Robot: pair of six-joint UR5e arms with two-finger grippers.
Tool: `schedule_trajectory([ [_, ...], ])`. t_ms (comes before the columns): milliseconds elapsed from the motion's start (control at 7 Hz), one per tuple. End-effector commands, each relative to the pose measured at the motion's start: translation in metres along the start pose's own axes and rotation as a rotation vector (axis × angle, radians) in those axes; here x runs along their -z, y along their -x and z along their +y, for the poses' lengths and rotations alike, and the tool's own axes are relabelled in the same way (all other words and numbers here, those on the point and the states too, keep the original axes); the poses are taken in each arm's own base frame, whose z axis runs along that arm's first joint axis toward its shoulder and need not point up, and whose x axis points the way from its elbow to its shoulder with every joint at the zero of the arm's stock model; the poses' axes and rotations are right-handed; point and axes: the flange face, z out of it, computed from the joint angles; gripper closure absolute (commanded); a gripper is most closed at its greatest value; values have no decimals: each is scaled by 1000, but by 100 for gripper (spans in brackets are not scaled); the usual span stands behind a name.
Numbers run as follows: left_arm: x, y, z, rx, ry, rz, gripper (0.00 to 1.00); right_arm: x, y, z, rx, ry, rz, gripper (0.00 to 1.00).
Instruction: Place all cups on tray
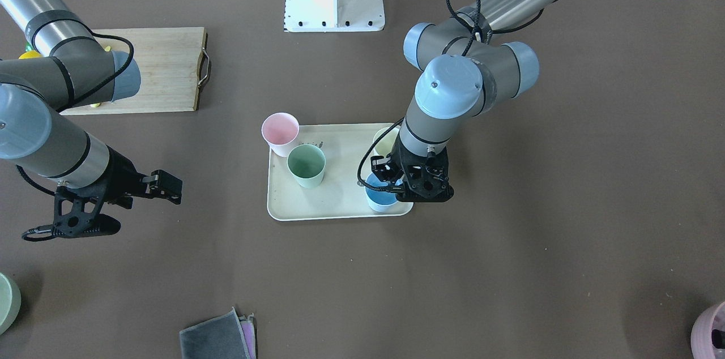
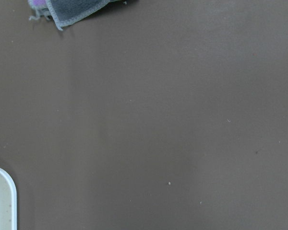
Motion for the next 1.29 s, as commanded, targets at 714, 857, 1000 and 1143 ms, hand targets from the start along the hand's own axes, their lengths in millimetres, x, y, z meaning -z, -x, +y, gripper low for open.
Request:
schedule_trajectory([
  [714,174,321,-37,-244,-10,-163,2,104,-196,-45,204,-16,141,0],
  [857,182,382,-26,-300,9,-194,2,110,-243,-34,222,-9,158,0],
  [1000,189,423,-20,-333,21,-212,2,121,-281,-24,222,-11,166,0],
  [1143,203,464,-5,-317,16,-227,2,121,-298,-17,251,-1,172,0],
])
